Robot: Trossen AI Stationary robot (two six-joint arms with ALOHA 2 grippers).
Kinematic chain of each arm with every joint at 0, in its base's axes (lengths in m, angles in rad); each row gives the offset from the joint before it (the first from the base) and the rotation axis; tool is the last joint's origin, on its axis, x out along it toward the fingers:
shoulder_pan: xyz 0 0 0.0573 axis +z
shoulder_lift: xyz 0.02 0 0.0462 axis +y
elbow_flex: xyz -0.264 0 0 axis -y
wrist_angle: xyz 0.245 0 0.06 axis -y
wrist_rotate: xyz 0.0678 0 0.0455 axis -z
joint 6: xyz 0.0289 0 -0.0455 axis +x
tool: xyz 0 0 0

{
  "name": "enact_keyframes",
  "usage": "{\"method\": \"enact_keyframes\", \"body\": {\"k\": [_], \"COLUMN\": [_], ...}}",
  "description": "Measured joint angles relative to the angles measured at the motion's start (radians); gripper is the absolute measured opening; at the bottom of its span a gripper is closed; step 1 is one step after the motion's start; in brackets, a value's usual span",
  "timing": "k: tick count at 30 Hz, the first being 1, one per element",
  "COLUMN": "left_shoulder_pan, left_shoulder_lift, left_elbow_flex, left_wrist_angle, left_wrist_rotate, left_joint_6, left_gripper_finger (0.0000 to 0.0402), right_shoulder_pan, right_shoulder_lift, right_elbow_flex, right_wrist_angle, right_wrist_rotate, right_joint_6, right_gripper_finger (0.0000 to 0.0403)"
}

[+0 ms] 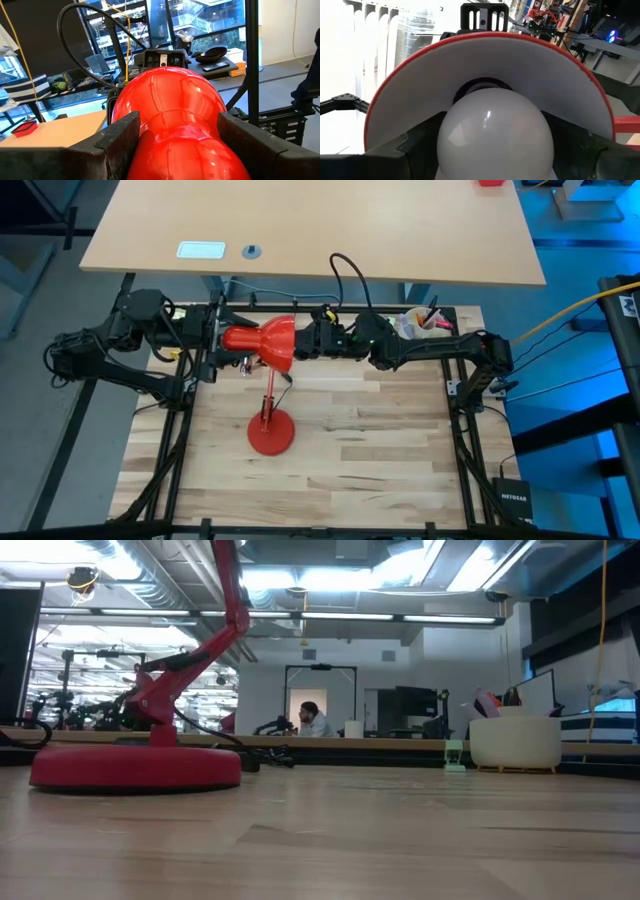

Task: Screw lightbulb
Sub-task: Insert the white lightbulb into the red desk lamp

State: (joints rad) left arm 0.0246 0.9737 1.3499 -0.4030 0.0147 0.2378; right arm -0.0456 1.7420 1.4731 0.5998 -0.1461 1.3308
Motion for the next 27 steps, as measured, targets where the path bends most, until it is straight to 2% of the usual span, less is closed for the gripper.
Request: {"method": "enact_keyframes", "body": {"k": [12, 16, 21, 27], "left_shoulder_pan": [0.0, 0.0, 0.0, 0.0], "left_shoulder_lift": [-0.001, -0.002, -0.006, -0.006], "left_elbow_flex": [0.0, -0.001, -0.002, -0.004], "left_wrist_angle": [-0.002, 0.002, 0.004, 0.028], "left_wrist_rotate": [0.0, 0.0, -0.005, -0.004], "left_joint_6": [-0.01, -0.025, -0.041, -0.071], "left_gripper_finger": [0.0253, 0.0253, 0.0253, 0.0253], "right_shoulder_pan": [-0.001, -0.001, -0.001, -0.001], "right_shoulder_lift": [0.0, 0.0, 0.0, 0.0], "right_elbow_flex": [0.0, 0.0, 0.0, 0.0], "right_wrist_angle": [0.0, 0.008, 0.007, 0.008], "right_wrist_rotate": [-0.003, -0.004, -0.004, -0.004], "right_joint_6": [-0.02, -0.152, -0.23, -0.475], "right_gripper_finger": [0.0303, 0.0303, 0.0303, 0.0303]}}
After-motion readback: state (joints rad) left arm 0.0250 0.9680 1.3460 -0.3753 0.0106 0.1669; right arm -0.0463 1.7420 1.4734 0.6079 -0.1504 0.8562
